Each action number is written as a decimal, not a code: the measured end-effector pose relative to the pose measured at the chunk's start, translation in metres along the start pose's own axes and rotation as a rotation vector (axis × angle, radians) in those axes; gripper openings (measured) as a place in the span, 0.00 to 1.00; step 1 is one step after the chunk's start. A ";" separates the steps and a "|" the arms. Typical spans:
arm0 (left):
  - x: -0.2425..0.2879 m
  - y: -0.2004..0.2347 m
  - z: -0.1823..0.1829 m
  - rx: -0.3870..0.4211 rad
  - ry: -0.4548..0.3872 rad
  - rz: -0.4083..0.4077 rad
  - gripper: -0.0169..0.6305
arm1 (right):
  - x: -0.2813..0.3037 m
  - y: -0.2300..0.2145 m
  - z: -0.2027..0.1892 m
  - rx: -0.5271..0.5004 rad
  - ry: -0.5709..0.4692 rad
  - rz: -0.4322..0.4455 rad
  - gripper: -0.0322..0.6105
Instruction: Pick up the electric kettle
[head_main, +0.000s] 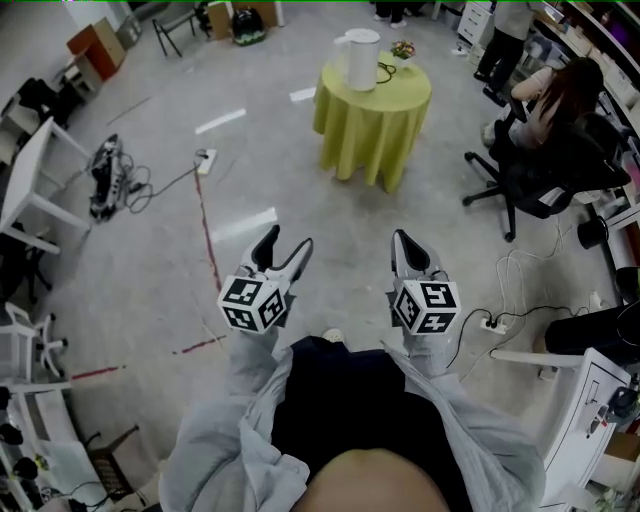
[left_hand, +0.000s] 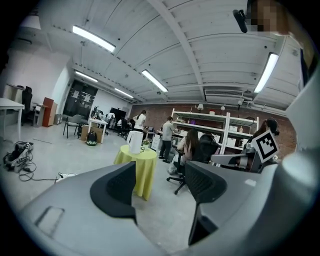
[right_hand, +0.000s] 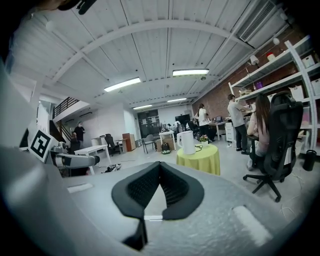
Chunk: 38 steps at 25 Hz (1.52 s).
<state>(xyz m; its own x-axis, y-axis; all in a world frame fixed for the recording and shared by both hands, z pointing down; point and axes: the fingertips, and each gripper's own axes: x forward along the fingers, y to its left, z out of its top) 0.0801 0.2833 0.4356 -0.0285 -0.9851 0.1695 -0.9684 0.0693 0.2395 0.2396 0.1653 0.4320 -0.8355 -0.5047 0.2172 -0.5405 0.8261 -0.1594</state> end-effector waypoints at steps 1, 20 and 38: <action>0.001 0.004 0.001 0.001 0.004 -0.001 0.50 | 0.005 0.002 -0.002 0.005 0.007 0.002 0.05; 0.020 0.076 -0.021 -0.103 0.043 0.093 0.50 | 0.105 0.016 -0.023 -0.012 0.126 0.118 0.05; 0.194 0.172 0.073 -0.050 0.015 0.082 0.50 | 0.290 -0.066 0.064 0.008 0.070 0.111 0.05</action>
<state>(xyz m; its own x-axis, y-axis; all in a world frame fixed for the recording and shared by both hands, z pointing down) -0.1103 0.0927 0.4398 -0.1026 -0.9734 0.2049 -0.9495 0.1572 0.2714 0.0266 -0.0517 0.4438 -0.8813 -0.3916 0.2645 -0.4463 0.8737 -0.1934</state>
